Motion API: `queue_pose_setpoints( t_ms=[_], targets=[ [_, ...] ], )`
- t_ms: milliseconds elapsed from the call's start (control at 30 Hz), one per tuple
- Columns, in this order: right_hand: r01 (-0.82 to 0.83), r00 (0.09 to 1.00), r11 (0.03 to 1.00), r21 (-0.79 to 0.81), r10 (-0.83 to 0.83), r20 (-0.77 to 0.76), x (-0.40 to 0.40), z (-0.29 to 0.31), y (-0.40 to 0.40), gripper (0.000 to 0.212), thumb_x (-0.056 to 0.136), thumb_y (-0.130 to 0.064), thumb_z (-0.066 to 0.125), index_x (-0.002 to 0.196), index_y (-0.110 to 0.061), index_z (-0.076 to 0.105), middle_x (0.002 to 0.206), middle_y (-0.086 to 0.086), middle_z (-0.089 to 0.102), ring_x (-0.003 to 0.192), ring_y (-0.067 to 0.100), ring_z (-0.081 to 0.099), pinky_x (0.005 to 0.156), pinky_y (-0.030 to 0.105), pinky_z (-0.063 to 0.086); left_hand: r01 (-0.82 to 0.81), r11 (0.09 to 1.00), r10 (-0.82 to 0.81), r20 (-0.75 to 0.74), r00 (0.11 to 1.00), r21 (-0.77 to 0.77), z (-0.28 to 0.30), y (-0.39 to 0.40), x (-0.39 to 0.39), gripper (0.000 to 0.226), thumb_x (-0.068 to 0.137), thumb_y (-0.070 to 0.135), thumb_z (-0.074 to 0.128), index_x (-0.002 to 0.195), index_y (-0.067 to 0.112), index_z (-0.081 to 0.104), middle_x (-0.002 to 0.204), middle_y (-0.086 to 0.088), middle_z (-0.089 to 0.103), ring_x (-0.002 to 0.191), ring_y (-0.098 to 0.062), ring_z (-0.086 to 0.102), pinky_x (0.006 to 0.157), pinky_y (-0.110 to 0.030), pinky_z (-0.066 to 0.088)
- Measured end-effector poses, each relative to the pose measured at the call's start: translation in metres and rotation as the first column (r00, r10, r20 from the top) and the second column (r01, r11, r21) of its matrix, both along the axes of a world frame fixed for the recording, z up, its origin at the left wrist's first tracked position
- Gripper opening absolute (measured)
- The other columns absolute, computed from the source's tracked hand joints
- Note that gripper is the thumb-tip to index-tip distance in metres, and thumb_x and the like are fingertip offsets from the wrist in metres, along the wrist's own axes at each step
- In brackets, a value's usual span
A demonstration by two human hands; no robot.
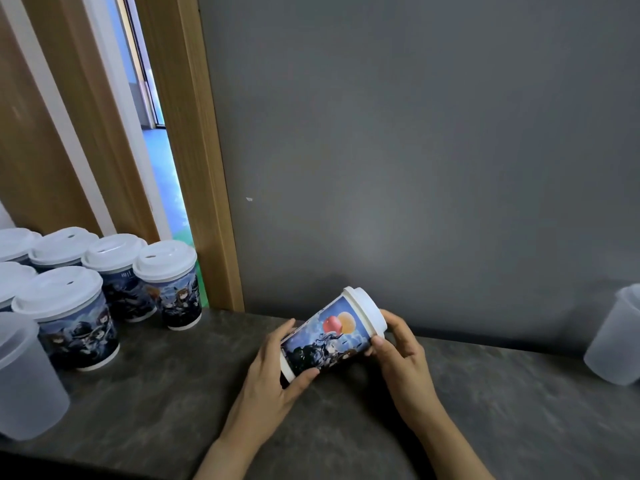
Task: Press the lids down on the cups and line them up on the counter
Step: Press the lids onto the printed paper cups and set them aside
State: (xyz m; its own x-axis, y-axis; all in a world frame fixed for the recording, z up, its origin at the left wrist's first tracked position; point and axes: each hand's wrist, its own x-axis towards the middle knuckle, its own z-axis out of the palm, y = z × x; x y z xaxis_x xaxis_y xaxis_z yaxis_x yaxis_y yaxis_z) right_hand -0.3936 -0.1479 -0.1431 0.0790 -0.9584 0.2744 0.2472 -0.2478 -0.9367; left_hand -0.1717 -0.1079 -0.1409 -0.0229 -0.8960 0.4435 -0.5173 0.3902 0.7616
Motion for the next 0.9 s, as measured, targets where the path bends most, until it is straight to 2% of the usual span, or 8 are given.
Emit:
queue_pose_setpoints(
  t_ms=[67, 133, 267, 367, 467, 600, 767, 900],
  targets=[
    [-0.046, 0.997, 0.999, 0.026, 0.044, 0.056, 0.0005, 0.0022, 0.0003, 0.060, 0.080, -0.044, 0.079, 0.131, -0.020, 0.059, 0.119, 0.007, 0.067, 0.098, 0.018, 0.064, 0.082, 0.038, 0.052, -0.012, 1.000, 0.012, -0.018, 1.000, 0.005, 0.0004, 0.0001, 0.0001, 0.065, 0.073, 0.068, 0.066, 0.129, 0.054, 0.036, 0.130, 0.032, 0.047, 0.122, 0.009, 0.047, 0.092, -0.007, 0.043],
    [-0.106, 0.985, 0.993, 0.043, 0.099, 0.138, 0.0006, 0.0036, -0.0003, 0.062, 0.078, -0.039, 0.082, 0.132, -0.019, 0.060, 0.125, 0.009, 0.064, 0.101, 0.020, 0.063, 0.081, 0.033, 0.054, -0.048, 0.994, 0.048, -0.003, 0.999, -0.099, 0.0005, -0.0001, -0.0006, 0.068, 0.072, 0.056, 0.074, 0.129, 0.041, 0.042, 0.132, 0.026, 0.047, 0.125, 0.004, 0.048, 0.095, -0.008, 0.041],
    [-0.201, 0.952, 0.978, 0.051, 0.183, 0.243, 0.0011, 0.0034, -0.0019, 0.062, 0.081, -0.029, 0.080, 0.135, -0.010, 0.056, 0.131, 0.026, 0.059, 0.115, 0.038, 0.061, 0.089, 0.044, 0.055, -0.049, 0.930, 0.102, 0.128, 0.987, -0.365, -0.0026, -0.0007, -0.0021, 0.072, 0.066, 0.016, 0.088, 0.126, 0.024, 0.049, 0.137, 0.012, 0.046, 0.128, -0.008, 0.048, 0.105, -0.018, 0.040],
    [-0.191, 0.947, 0.979, 0.072, 0.164, 0.275, 0.0016, 0.0037, -0.0020, 0.055, 0.081, -0.025, 0.075, 0.131, -0.010, 0.059, 0.131, 0.024, 0.060, 0.120, 0.038, 0.060, 0.086, 0.040, 0.057, -0.013, 0.877, 0.112, 0.177, 0.978, -0.481, -0.0050, -0.0041, 0.0005, 0.072, 0.062, 0.002, 0.089, 0.122, 0.020, 0.053, 0.137, 0.006, 0.048, 0.129, -0.012, 0.046, 0.107, -0.022, 0.038],
    [-0.186, 0.940, 0.980, 0.068, 0.158, 0.301, 0.0017, 0.0055, -0.0011, 0.051, 0.083, -0.024, 0.072, 0.130, -0.009, 0.060, 0.128, 0.023, 0.063, 0.116, 0.034, 0.063, 0.082, 0.037, 0.057, 0.004, 0.890, 0.073, 0.151, 0.986, -0.456, -0.0041, -0.0033, 0.0003, 0.063, 0.069, 0.015, 0.086, 0.123, 0.022, 0.054, 0.138, 0.007, 0.048, 0.129, -0.013, 0.047, 0.106, -0.023, 0.040],
    [-0.173, 0.942, 0.982, 0.073, 0.144, 0.304, -0.0008, 0.0075, -0.0008, 0.054, 0.084, -0.026, 0.070, 0.133, -0.008, 0.057, 0.130, 0.024, 0.061, 0.118, 0.035, 0.062, 0.081, 0.037, 0.057, 0.024, 0.958, 0.010, 0.114, 0.993, -0.287, 0.0004, 0.0017, -0.0030, 0.048, 0.085, 0.044, 0.068, 0.128, 0.033, 0.050, 0.141, 0.013, 0.044, 0.131, -0.006, 0.045, 0.103, -0.014, 0.040],
    [-0.211, 0.941, 0.976, 0.060, 0.187, 0.282, -0.0006, 0.0076, 0.0003, 0.056, 0.084, -0.024, 0.069, 0.136, -0.009, 0.054, 0.135, 0.022, 0.058, 0.124, 0.034, 0.058, 0.087, 0.036, 0.055, -0.031, 1.000, 0.031, 0.057, 0.998, 0.001, -0.0005, 0.0033, 0.0018, 0.059, 0.075, 0.078, 0.053, 0.127, 0.064, 0.029, 0.127, 0.041, 0.041, 0.120, 0.016, 0.043, 0.084, 0.002, 0.038],
    [-0.228, 0.928, 0.972, 0.049, 0.202, 0.313, 0.0007, 0.0086, 0.0007, 0.054, 0.083, -0.020, 0.070, 0.134, -0.009, 0.057, 0.132, 0.021, 0.059, 0.119, 0.031, 0.060, 0.090, 0.036, 0.055, 0.005, 0.988, 0.003, 0.052, 0.999, -0.154, 0.0001, 0.0026, -0.0002, 0.058, 0.075, 0.053, 0.073, 0.123, 0.040, 0.044, 0.133, 0.025, 0.046, 0.124, 0.002, 0.049, 0.097, -0.008, 0.040]
  ],
)
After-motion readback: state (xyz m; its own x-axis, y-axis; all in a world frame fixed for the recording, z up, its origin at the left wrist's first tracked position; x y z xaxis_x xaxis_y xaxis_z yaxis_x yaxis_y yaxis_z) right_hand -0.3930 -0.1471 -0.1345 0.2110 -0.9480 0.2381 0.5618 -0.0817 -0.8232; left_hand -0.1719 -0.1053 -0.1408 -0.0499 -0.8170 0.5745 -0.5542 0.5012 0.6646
